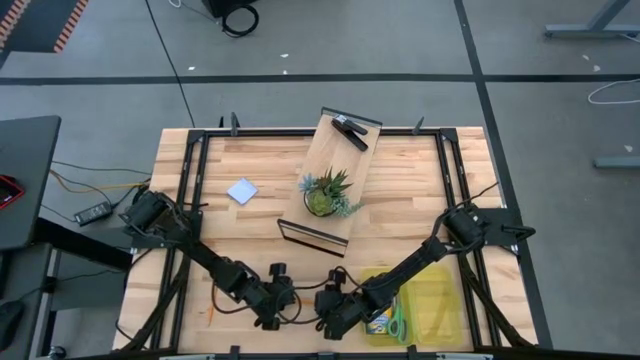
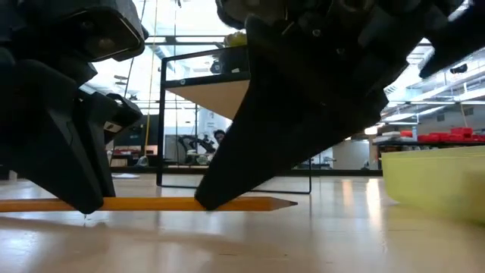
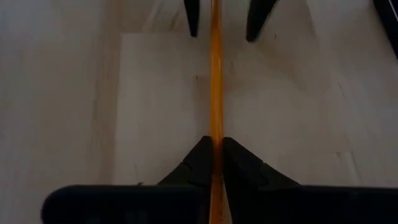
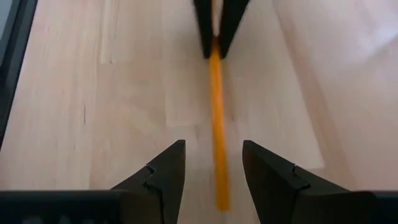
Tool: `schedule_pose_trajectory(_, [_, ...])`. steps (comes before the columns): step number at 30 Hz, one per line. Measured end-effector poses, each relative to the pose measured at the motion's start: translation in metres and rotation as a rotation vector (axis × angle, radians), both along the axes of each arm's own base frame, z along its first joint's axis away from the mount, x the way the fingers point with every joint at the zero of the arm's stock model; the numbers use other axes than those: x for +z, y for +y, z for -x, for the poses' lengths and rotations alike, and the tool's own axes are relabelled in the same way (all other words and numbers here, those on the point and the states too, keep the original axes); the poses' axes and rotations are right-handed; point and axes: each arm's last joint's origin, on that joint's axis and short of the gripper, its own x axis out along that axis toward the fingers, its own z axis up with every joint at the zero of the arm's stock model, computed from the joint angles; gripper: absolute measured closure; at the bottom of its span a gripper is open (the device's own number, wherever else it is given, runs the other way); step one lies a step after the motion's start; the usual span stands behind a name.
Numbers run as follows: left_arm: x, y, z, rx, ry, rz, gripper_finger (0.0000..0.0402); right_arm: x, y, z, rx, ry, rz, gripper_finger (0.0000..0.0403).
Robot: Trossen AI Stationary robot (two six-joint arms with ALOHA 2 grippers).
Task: Pack school essentials
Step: Put the top orange pencil into the yellow supply box
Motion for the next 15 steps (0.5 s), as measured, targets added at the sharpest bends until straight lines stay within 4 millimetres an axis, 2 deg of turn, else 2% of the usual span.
schedule_pose_trajectory(9, [0.000,0.003,-0.003,0.009,-0.002,0.003,0.0365,-0.011,0.001,-0.001,-0.004,0.017,-0.009,0.0239])
schedule_pose_trajectory(15, [0.000,0.003,-0.003,0.008,-0.001,0.003,0.0373,-0.012,0.001,-0.001,-0.007,0.019,-0.008,0.0272])
